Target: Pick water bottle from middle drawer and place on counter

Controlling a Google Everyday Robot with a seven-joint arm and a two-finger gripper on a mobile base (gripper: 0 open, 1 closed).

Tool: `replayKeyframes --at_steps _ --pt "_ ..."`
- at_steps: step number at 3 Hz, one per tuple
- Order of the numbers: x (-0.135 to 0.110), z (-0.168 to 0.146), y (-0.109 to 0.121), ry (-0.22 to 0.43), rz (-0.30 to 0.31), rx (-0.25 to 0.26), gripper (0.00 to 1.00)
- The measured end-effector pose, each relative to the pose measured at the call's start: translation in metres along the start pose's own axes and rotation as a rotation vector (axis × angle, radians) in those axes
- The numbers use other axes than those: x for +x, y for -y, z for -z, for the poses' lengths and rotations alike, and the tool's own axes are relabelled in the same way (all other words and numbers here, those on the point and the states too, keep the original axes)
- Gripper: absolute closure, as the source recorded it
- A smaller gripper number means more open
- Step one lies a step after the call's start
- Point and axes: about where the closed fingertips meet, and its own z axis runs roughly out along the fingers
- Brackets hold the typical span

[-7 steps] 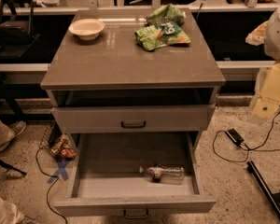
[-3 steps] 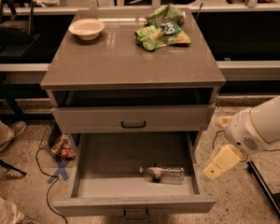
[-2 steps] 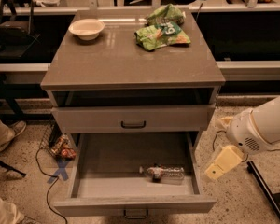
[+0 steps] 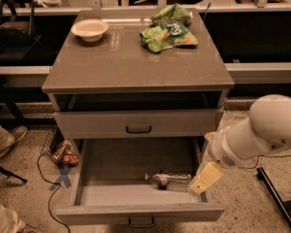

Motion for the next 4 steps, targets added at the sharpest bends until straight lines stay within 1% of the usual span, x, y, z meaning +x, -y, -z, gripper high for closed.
replayKeyframes --at_steps 1,2,3,4 --pt "0.005 -0.077 0.034 0.057 0.013 0.038 0.00" --pt "0.006 -0.134 0.063 0.120 -0.006 -0.017 0.00" --pt "0.019 -0.158 0.059 0.122 -0.037 -0.057 0.00" --pt "0.021 -0.161 0.059 0.121 -0.030 -0.054 0.00"
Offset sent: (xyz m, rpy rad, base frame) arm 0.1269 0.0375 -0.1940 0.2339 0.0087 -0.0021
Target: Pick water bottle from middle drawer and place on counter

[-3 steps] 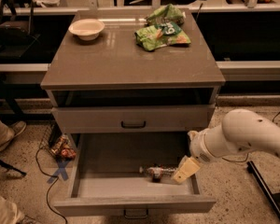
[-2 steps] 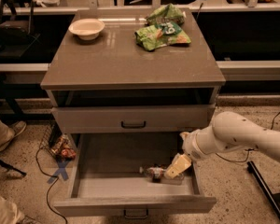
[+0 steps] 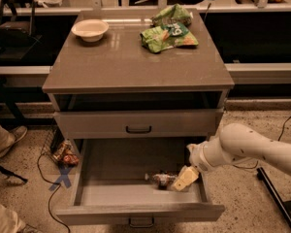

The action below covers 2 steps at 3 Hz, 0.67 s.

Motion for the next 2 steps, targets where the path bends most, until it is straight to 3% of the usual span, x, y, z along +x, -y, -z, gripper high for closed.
replayKeyframes --at_steps 2 --pt "0.026 -0.041 0.026 0.020 0.117 0.014 0.00"
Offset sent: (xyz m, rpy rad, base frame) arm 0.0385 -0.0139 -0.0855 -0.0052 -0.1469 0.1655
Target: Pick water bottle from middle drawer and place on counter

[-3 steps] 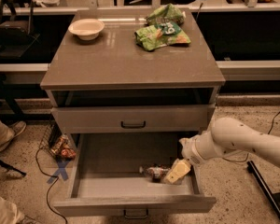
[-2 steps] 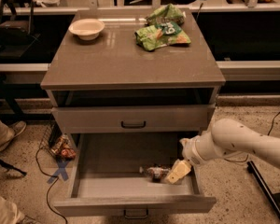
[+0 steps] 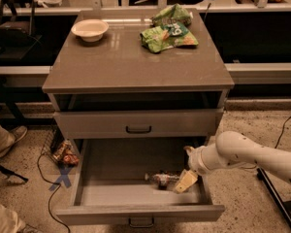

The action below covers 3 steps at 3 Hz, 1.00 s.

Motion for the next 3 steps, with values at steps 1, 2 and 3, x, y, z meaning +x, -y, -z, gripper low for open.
replayKeyframes --at_steps 1,2,3 --pt "0.007 -0.024 0.010 -0.002 0.070 -0.021 0.00" --pt "0.018 -0.052 0.017 -0.058 0.121 -0.021 0.00" --pt "0.029 -0.077 0.025 -0.128 0.151 -0.008 0.00"
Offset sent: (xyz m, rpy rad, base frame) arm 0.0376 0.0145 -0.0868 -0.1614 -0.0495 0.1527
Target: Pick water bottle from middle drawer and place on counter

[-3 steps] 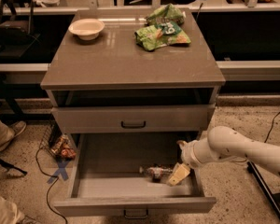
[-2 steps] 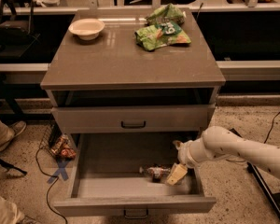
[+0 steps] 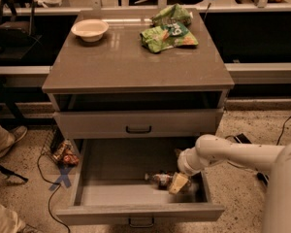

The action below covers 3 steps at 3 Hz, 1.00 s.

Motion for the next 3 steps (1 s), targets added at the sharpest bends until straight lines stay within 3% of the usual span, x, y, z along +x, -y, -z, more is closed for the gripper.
replayKeyframes --at_steps 1,3 --pt "0.008 -0.020 0.004 -0.052 0.013 0.001 0.09" --pt "0.020 -0.037 0.003 -0.077 0.007 -0.018 0.50"
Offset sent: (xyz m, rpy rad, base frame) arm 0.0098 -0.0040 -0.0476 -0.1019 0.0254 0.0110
